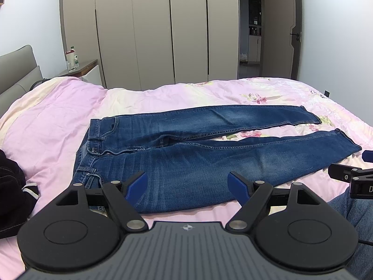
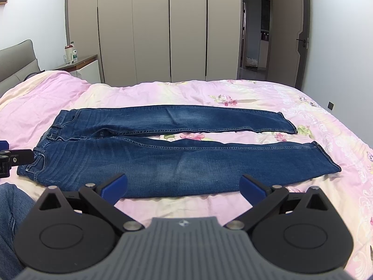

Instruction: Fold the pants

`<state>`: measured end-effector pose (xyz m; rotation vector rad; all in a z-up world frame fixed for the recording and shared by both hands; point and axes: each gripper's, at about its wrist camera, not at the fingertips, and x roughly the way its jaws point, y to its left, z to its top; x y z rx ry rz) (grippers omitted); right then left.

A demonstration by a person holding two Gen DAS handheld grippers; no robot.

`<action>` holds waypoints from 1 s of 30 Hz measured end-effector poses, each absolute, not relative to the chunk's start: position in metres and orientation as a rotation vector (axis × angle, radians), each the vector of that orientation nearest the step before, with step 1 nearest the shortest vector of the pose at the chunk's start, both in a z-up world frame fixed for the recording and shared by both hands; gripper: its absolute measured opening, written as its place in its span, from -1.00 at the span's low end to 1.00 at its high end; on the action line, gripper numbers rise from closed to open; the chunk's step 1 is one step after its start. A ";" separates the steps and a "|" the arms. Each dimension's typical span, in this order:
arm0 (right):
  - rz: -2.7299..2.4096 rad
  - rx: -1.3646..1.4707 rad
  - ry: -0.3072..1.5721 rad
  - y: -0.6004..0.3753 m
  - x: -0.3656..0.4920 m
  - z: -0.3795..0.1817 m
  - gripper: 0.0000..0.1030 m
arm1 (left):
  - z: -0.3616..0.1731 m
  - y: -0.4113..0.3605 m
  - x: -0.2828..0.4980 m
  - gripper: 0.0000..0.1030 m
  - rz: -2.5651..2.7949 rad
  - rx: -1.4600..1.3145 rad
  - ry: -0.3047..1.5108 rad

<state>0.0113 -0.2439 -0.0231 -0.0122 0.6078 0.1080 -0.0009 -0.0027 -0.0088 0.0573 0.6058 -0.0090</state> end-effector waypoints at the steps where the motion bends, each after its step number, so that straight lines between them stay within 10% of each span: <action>1: 0.108 -0.013 0.608 -0.244 0.011 -0.023 0.90 | -0.007 -0.004 0.002 0.77 -0.010 0.059 0.610; 30: 0.101 -0.020 0.630 -0.247 0.025 -0.028 0.90 | -0.007 -0.002 0.018 0.77 -0.031 0.109 0.645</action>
